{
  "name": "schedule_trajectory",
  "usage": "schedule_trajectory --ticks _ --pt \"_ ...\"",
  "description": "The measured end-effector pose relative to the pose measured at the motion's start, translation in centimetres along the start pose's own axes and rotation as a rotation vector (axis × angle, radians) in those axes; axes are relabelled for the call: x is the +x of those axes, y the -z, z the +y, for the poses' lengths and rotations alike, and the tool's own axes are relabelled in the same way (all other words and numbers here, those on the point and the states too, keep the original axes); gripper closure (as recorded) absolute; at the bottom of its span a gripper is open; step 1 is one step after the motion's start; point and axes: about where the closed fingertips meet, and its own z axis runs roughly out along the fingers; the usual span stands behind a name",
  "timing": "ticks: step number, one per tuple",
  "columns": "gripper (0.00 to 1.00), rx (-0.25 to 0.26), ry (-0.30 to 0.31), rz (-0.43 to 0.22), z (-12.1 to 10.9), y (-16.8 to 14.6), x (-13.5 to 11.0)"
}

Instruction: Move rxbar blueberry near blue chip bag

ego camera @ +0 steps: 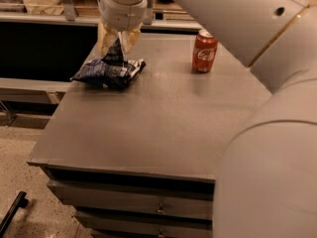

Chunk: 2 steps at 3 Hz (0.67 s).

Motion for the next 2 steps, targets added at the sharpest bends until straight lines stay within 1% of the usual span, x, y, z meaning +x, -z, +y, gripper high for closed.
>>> schedule_trajectory --ticks 1,2 --pt "0.84 0.012 -0.003 0.03 -1.59 -1.12 -0.51" --pt "0.61 0.022 0.015 0.048 -2.54 -1.62 -0.14"
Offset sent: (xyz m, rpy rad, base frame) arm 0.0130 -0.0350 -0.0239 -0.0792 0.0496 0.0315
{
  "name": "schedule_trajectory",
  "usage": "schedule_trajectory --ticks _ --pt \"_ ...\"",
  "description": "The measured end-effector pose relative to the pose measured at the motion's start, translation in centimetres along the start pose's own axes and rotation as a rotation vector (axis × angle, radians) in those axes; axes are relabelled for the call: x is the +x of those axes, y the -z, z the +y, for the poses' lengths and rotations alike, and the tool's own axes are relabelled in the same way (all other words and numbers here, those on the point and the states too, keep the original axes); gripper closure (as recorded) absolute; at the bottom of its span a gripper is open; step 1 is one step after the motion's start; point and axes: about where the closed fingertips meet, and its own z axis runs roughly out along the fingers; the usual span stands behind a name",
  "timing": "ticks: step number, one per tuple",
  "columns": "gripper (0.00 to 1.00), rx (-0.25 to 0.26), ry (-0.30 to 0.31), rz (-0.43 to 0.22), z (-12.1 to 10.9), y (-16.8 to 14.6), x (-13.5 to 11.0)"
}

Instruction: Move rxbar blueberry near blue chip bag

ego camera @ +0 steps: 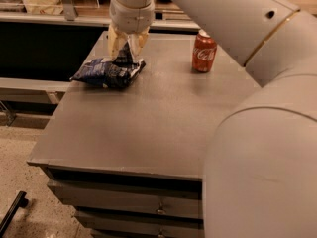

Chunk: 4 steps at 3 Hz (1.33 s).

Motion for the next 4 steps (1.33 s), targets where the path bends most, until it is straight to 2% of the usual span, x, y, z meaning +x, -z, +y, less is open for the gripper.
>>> schedule_trajectory --ticks 1,2,3,4 --pt "0.38 0.018 0.052 0.024 1.23 -0.99 1.04" --pt "0.15 0.023 0.064 0.034 1.53 -1.55 1.38" --pt "0.0 0.021 0.066 0.031 1.64 -1.73 1.26" --pt "0.0 0.02 0.062 0.029 1.6 -1.75 1.22"
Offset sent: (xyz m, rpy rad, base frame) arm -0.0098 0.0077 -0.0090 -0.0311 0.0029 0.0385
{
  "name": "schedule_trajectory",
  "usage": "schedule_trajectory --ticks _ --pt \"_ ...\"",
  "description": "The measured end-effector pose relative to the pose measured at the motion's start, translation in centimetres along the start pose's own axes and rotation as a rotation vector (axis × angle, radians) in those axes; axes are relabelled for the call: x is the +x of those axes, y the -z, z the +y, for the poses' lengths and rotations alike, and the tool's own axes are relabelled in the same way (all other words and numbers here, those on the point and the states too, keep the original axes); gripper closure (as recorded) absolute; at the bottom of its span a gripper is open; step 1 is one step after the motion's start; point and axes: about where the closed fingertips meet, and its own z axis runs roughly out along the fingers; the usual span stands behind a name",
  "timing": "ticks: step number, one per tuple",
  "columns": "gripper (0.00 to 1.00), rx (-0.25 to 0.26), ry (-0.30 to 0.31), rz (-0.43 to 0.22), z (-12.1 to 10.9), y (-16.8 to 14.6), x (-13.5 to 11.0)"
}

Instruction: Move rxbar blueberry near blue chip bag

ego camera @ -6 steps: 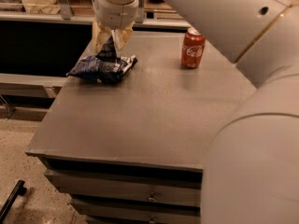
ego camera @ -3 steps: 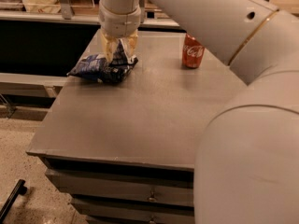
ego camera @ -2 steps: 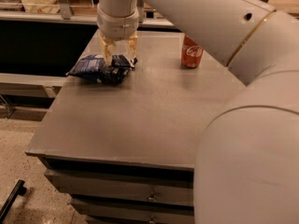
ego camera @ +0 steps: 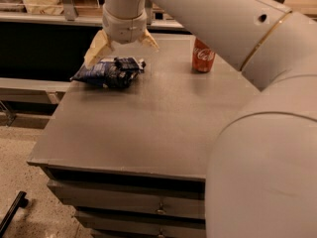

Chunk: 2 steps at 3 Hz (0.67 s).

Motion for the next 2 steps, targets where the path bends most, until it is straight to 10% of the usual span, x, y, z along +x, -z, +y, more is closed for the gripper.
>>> schedule_trajectory --ticks 2 --pt "0.0 -0.073 -0.194 -0.084 -3.9 4.0 1.1"
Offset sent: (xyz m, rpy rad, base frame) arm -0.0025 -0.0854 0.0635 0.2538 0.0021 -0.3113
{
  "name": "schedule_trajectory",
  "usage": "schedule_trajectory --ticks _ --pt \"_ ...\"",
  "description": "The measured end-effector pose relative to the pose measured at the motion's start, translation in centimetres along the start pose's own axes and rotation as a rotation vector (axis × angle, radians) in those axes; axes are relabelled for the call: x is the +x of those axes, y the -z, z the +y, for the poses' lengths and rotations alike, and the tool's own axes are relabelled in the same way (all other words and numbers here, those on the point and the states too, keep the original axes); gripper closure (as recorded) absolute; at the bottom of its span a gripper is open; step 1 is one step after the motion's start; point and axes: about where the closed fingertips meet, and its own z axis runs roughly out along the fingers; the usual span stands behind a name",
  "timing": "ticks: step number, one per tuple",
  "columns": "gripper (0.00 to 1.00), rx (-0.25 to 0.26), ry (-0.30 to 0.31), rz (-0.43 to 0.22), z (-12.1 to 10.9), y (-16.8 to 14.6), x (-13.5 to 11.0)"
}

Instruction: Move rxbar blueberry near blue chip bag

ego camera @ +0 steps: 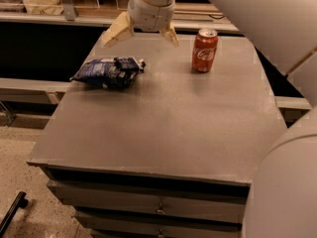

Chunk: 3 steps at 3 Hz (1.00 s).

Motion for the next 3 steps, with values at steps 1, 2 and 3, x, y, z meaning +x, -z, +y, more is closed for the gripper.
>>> schedule_trajectory --ticks 1,2,3 --pt "0.0 -0.022 -0.13 -0.05 -1.7 2.9 0.3" --pt "0.0 -0.071 -0.315 -0.112 -4.1 6.1 1.7" --pt "0.0 -0.071 -0.315 -0.112 -4.1 6.1 1.7"
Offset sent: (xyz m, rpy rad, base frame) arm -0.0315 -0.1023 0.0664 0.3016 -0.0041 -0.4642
